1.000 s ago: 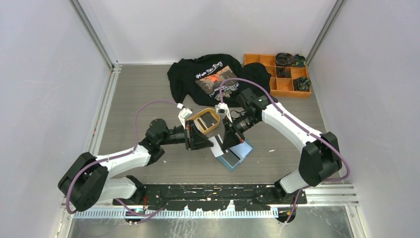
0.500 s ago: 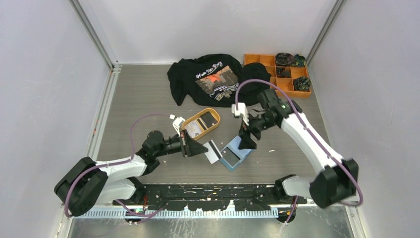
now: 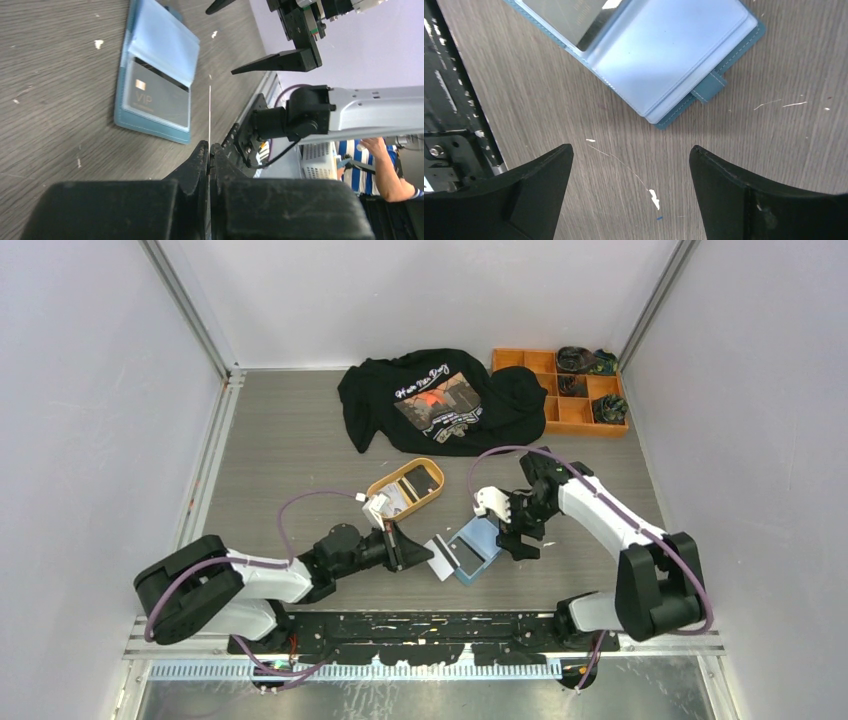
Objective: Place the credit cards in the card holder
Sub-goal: Insert the credit card into the card holder.
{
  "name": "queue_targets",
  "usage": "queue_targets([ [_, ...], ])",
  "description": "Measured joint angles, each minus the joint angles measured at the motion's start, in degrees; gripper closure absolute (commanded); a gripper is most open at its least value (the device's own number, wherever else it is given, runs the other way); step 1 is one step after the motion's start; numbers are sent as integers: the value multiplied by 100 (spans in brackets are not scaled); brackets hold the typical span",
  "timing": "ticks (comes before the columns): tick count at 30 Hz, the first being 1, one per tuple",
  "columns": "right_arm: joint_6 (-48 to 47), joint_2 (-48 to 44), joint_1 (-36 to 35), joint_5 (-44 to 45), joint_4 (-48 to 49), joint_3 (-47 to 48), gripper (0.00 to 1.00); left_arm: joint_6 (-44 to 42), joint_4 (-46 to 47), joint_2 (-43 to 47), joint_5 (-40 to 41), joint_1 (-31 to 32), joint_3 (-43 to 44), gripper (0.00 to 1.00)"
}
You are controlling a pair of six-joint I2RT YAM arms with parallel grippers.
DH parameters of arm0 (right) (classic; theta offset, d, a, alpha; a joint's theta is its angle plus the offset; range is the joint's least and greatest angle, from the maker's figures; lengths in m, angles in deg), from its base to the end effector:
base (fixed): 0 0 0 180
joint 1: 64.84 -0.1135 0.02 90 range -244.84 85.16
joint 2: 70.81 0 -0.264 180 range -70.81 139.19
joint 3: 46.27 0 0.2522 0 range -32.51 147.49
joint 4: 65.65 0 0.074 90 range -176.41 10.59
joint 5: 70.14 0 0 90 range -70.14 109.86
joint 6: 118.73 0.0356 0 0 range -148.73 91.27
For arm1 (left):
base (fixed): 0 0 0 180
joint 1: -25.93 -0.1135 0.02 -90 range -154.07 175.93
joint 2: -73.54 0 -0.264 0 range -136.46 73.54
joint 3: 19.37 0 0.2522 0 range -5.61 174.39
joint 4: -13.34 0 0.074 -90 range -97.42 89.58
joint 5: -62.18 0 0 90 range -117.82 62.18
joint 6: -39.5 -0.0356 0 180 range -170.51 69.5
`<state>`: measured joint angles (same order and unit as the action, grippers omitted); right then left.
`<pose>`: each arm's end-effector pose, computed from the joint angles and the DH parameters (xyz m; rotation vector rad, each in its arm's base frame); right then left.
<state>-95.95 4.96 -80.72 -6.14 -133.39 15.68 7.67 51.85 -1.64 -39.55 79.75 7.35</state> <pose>0.2031 0.0740 0.2043 -1.8749 2.0443 0.4885 0.1281 -0.1874 0.1611 0.0979 2.0344 -1.5294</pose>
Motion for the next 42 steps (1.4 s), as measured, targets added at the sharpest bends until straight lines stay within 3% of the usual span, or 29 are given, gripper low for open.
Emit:
queue_targets([
  [13, -79, 1025, -61, 420, 868, -131, 21, 363, 822, -1294, 769, 92, 0, 100],
  [26, -343, 1200, -855, 247, 839, -35, 56, 872, 1790, -2087, 892, 94, 4, 100],
  [37, -297, 619, -1169, -372, 144, -319, 56, 1067, 1912, -2079, 990, 94, -24, 100],
  [41, -42, 365, -1161, -291, 140, -243, 52, 1003, 1906, -1945, 890, 87, -101, 100],
  [42, 7, 299, -1108, -262, 118, -190, 46, 966, 1891, -1847, 826, 63, -140, 100],
])
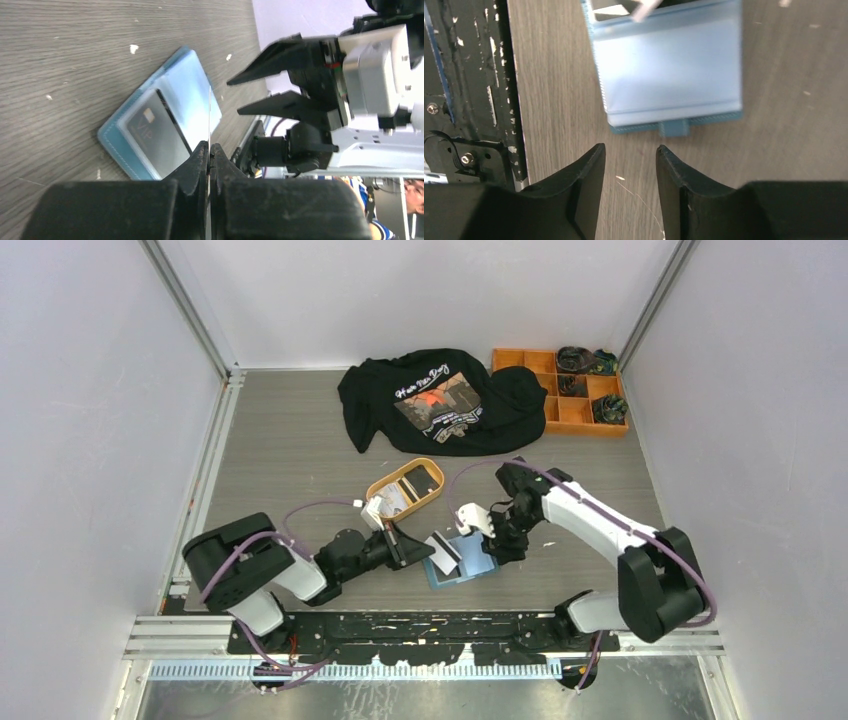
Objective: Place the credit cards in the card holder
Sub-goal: Insert the credit card into the card holder.
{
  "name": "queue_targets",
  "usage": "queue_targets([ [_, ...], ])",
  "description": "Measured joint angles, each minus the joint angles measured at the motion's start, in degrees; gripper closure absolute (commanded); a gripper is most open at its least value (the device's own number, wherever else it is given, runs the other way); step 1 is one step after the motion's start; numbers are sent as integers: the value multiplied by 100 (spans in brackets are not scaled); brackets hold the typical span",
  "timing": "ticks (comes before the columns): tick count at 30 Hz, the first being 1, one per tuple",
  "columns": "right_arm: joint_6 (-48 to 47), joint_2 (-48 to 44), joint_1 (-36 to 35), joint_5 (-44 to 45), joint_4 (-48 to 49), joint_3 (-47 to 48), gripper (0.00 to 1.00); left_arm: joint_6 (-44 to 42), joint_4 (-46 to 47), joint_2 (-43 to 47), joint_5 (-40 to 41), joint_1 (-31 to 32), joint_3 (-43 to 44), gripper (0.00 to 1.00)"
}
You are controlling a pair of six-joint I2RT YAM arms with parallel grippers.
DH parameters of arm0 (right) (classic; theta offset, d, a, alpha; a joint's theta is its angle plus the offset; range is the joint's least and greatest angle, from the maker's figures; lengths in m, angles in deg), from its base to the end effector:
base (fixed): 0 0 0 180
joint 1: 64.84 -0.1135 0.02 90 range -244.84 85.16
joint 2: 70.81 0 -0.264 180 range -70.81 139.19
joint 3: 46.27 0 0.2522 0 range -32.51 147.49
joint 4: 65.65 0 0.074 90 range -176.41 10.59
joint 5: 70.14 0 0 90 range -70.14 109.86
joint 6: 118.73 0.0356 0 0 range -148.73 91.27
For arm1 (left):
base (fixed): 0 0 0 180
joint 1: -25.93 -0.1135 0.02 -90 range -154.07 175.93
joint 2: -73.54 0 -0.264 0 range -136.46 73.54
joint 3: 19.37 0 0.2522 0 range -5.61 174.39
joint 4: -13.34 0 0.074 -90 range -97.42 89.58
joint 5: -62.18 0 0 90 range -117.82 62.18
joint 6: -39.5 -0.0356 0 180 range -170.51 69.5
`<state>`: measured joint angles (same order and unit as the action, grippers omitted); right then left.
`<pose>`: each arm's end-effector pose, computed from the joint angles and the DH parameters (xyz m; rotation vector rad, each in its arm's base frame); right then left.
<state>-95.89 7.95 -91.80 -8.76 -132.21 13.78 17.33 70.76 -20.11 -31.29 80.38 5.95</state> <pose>0.1849 0.1132 0.1866 -2.0885 1.9028 0.6367 0.1363 -0.1945 0.1219 -0.1888 2.0516 -1.5195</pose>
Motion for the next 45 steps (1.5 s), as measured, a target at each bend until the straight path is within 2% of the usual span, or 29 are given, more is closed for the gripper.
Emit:
queue_targets([
  [4, -66, -529, 210, -20, -199, 208, 13, -203, -208, 470, -417, -162, -33, 100],
  [5, -166, -723, 234, -72, -271, 227, 7, -258, -302, 603, -542, -208, -31, 100],
  [7, -485, -1185, 199, -313, -474, 229, 3, -354, -479, 763, -723, -249, 4, 100],
  [10, -778, -1510, -26, -717, -662, 214, 2, -407, -688, 796, -933, -269, 120, 100],
  [12, -879, -1412, -221, -787, -682, 170, 1, -400, -710, 734, -1036, -271, 153, 100],
  [16, -667, -870, -415, -409, -450, 59, 1, -363, -629, 361, -1174, -271, 160, 100],
  [29, 52, -455, -415, 636, 479, -278, 1, -48, 4, -791, -1196, -273, 267, 100],
  [45, 262, -9, -415, 850, 608, -293, 20, 98, 271, -1117, -977, -273, 431, 100],
])
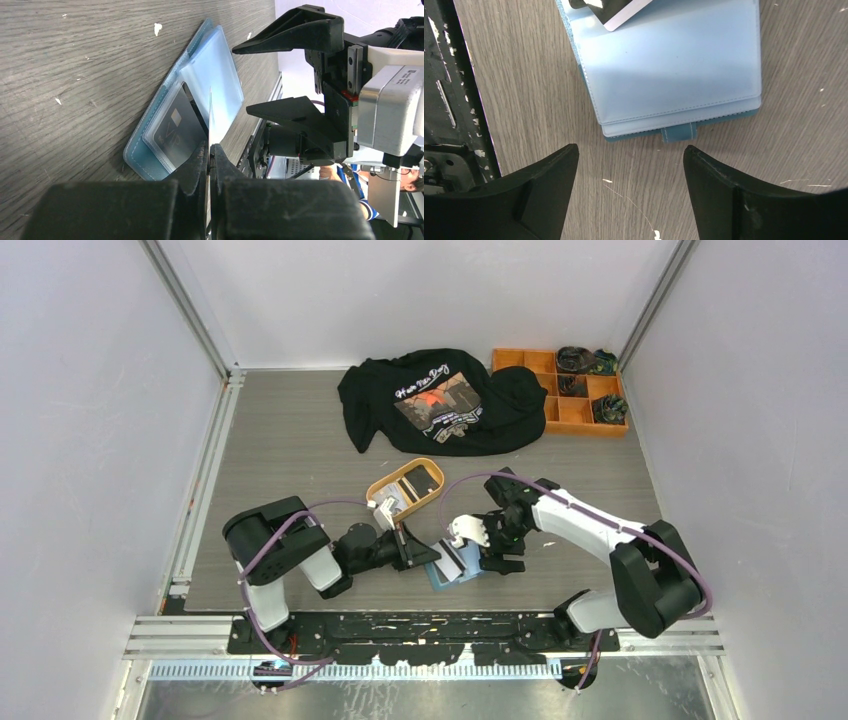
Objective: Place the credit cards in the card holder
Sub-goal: Insert the credit card into the card holder.
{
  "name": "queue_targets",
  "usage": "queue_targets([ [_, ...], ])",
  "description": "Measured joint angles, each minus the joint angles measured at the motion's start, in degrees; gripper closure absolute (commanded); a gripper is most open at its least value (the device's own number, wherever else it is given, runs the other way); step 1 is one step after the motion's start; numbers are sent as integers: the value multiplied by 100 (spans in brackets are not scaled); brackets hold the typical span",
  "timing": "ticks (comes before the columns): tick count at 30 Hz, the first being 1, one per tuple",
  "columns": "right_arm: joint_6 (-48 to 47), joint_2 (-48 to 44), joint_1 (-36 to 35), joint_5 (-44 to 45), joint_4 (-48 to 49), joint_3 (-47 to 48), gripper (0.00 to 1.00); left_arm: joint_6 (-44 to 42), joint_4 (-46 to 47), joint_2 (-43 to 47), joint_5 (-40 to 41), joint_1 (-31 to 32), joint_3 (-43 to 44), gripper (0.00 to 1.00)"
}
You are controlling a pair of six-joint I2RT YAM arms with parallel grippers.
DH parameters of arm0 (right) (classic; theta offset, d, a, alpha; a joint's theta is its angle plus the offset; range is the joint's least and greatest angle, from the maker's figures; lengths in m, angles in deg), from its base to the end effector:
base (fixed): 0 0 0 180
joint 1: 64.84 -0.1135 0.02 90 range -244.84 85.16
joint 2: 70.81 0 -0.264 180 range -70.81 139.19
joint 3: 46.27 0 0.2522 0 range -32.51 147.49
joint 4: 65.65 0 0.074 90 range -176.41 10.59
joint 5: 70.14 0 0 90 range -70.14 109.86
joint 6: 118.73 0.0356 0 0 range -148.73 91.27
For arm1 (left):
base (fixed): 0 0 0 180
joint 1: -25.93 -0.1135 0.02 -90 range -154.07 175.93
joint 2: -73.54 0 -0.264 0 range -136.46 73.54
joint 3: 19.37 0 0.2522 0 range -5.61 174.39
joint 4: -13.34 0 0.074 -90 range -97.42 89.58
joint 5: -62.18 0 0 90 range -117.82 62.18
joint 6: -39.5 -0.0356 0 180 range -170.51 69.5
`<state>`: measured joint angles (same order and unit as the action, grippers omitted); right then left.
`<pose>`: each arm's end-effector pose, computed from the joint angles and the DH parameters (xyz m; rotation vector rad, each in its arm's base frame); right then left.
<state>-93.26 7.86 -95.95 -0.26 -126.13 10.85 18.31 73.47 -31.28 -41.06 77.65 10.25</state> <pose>0.1800 0.1229 0.1733 -2.1562 1.9057 0.4313 0.1527 -0.2067 0.0966 -0.1322 2.1849 -1.5764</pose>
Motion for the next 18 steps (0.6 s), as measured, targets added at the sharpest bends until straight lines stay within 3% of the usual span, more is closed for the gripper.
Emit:
queue_targets([
  [18, 177, 238, -173, -11, 2, 4, 35, 186, -2, -101, 212, 90, 2, 100],
])
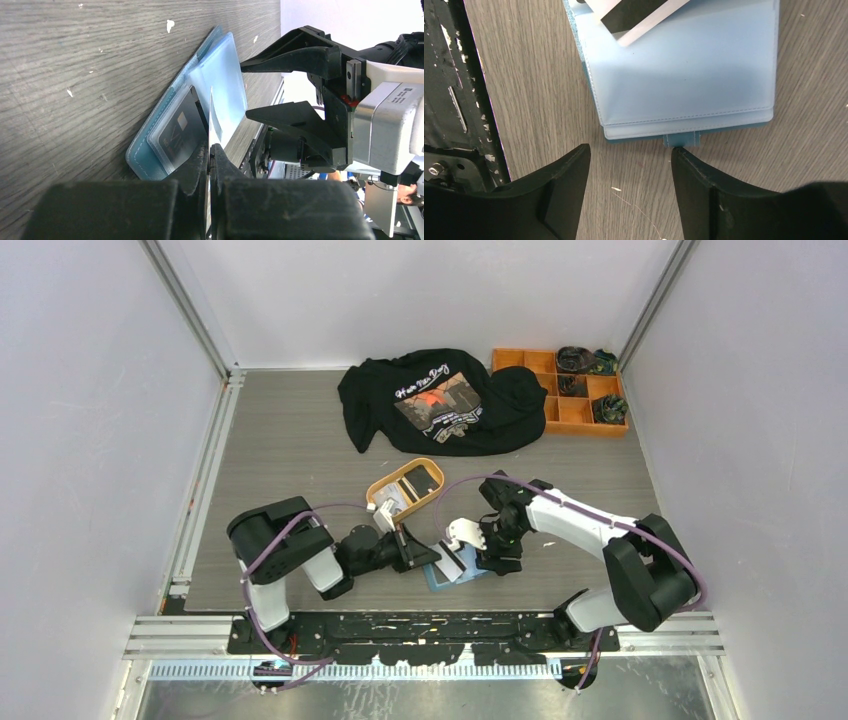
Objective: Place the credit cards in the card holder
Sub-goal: Insert the credit card into the card holder.
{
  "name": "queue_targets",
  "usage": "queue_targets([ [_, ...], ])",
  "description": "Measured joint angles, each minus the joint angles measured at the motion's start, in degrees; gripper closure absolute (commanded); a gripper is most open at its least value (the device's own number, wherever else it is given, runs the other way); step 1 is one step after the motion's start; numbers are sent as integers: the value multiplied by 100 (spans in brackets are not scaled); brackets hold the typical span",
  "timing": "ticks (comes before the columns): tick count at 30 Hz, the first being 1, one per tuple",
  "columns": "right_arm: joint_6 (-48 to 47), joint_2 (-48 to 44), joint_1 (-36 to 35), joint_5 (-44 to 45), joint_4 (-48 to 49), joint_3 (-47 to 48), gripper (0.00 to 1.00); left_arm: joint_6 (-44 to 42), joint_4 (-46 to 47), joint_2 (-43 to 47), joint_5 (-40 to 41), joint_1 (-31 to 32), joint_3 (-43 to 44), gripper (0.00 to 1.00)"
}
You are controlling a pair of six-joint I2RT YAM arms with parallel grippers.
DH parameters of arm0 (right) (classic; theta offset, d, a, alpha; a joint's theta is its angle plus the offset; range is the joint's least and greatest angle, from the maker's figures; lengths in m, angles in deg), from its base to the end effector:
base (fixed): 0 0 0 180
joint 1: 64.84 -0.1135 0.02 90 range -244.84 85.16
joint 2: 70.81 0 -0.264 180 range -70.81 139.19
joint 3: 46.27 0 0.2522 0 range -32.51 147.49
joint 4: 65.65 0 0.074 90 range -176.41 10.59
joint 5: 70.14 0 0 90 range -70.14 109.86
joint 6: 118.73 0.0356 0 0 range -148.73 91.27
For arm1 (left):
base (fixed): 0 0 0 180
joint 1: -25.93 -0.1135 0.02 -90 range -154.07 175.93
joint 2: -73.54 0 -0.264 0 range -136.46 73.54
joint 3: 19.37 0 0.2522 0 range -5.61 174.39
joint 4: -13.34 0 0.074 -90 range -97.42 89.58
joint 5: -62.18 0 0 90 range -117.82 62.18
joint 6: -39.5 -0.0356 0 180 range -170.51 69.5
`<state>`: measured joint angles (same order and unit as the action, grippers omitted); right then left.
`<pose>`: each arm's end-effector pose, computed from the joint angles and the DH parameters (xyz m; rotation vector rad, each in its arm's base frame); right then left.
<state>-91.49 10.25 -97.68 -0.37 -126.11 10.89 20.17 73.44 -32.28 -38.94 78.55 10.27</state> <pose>0.1783 0.1297 0.1652 -2.1805 1.9425 0.4662 0.1505 -0.2083 0.0924 -0.1863 2.2022 -1.5614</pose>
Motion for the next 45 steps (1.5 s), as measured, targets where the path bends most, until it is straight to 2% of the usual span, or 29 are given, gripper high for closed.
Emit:
queue_targets([
  [12, 94, 2, -22, -24, 2, 0, 39, 221, -68, -83, 107, 116, 22, 100],
  [28, 173, 2, -140, -20, 210, -2, 41, 243, -1851, 610, 76, 149, 446, 100],
  [34, 208, 26, -363, 92, 396, -4, 45, 243, -2090, 691, 35, 149, 461, 100],
  [45, 317, 170, -496, 227, 518, -4, 46, 297, -2188, 756, -9, 149, 452, 100],
])
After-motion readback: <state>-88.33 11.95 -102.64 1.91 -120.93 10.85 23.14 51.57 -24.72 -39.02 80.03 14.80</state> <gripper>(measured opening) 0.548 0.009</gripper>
